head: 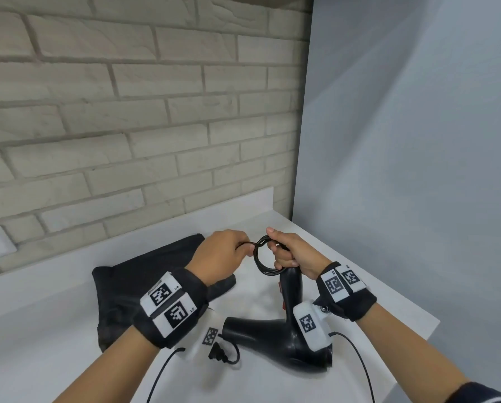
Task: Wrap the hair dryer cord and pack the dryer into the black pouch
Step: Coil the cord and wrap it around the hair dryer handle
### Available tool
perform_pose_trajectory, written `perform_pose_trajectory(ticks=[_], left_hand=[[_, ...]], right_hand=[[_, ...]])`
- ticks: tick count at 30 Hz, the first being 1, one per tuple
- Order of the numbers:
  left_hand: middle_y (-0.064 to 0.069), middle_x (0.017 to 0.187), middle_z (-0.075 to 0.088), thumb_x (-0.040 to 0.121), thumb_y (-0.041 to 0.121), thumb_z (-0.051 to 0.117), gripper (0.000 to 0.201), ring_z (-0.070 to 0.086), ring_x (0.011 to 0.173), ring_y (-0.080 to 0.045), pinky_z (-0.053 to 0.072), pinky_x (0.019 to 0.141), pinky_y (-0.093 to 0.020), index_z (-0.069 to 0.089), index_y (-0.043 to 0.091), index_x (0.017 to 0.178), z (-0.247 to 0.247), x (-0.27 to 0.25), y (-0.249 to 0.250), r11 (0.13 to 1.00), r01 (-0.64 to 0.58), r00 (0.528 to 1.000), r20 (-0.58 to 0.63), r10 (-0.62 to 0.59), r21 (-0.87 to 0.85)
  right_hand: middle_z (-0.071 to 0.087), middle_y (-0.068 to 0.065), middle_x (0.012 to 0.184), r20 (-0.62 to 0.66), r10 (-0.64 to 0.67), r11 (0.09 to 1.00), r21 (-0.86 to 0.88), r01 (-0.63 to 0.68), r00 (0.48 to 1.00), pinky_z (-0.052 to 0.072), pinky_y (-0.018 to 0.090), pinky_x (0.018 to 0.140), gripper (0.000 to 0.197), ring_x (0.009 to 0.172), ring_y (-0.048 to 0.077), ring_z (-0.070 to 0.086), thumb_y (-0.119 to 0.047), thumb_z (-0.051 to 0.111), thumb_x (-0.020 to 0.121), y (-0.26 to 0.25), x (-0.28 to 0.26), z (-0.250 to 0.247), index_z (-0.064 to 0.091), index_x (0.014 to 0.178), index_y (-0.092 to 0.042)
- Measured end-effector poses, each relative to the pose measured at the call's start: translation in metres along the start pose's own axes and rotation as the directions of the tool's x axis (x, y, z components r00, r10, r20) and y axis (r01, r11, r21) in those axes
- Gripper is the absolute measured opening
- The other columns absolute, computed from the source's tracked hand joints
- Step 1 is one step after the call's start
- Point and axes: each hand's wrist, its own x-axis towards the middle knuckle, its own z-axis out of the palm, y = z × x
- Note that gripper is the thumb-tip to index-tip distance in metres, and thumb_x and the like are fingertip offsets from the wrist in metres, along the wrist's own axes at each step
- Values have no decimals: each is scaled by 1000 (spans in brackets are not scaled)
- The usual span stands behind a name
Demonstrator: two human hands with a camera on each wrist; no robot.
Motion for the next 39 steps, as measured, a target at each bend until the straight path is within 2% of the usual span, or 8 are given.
perform_pose_trajectory(ticks=[6, 12, 17, 20, 23, 26, 31, 39], left_hand=[[1, 83, 69, 92, 28, 52, 20, 55, 73, -16, 43, 75, -30, 68, 22, 83, -19, 10, -12, 988, -115, 993, -17, 113, -102], [12, 51, 54, 92, 26, 53, 18, 48, 53, -5, 39, 59, -18, 71, 22, 93, 1, 17, -33, 977, -108, 977, -203, 70, -185], [4, 63, 64, 81, 23, 62, 17, 60, 64, -22, 47, 72, -35, 72, 23, 95, 24, 21, -38, 938, -143, 893, -367, 260, 316], [0, 70, 57, 64, 16, 80, 26, 56, 65, -22, 47, 64, -35, 73, 22, 89, 36, 25, -36, 849, -51, 878, -382, 289, 526], [-4, 66, 52, 61, 10, 83, 18, 53, 57, -22, 40, 46, -27, 72, 13, 76, 42, 27, -34, 870, -94, 884, -362, 297, 485], [-10, 71, 51, 73, 6, 75, 9, 53, 58, -24, 40, 40, -26, 67, 2, 71, 52, 26, -40, 963, -113, 921, -338, 194, 245], [-13, 99, 55, 90, 12, 55, 24, 58, 83, -27, 45, 75, -28, 65, 2, 109, 65, 17, -65, 993, 108, 953, -280, -116, -43], [-1, 101, 45, 82, 40, 63, 46, 51, 94, -16, 43, 87, -25, 53, 15, 120, 81, -34, -111, 931, 360, 932, 62, -357, -51]], right_hand=[[20, -12, 33, 107, 6, 1000, -29, -3, 994, 39, 22, 55, 43, 30, 6, 17, -38, 39, 96, -3, -3, 4, 46, 61, -15], [20, -12, 33, 137, 23, 999, -40, -18, 990, 41, 20, 54, 43, 29, 6, 17, -38, 35, 98, -6, -3, 6, 45, 63, -15], [20, -12, 35, 139, 43, 999, -19, -41, 989, 42, 19, 54, 44, 29, 5, 18, -38, 32, 98, -6, -4, 7, 40, 61, -17], [20, -12, 35, 134, 50, 999, -14, -49, 990, 42, 19, 54, 44, 29, 5, 18, -38, 30, 99, -7, -3, 7, 38, 61, -16], [20, -13, 35, 124, 48, 999, 0, -48, 991, 42, 19, 55, 44, 29, 5, 18, -38, 28, 99, -7, -3, 5, 36, 61, -17], [20, -13, 35, 125, 49, 998, 22, -52, 991, 42, 20, 56, 44, 29, 5, 18, -38, 27, 99, -6, -3, 4, 36, 61, -17], [19, -13, 35, 116, 50, 997, 59, -57, 992, 42, 19, 54, 44, 29, 5, 18, -38, 28, 99, -5, -5, 1, 35, 61, -17], [19, -12, 34, 50, 56, 990, 130, -62, 997, 41, 19, 54, 45, 28, 5, 17, -40, 28, 99, -3, -6, -13, 34, 60, -17]])
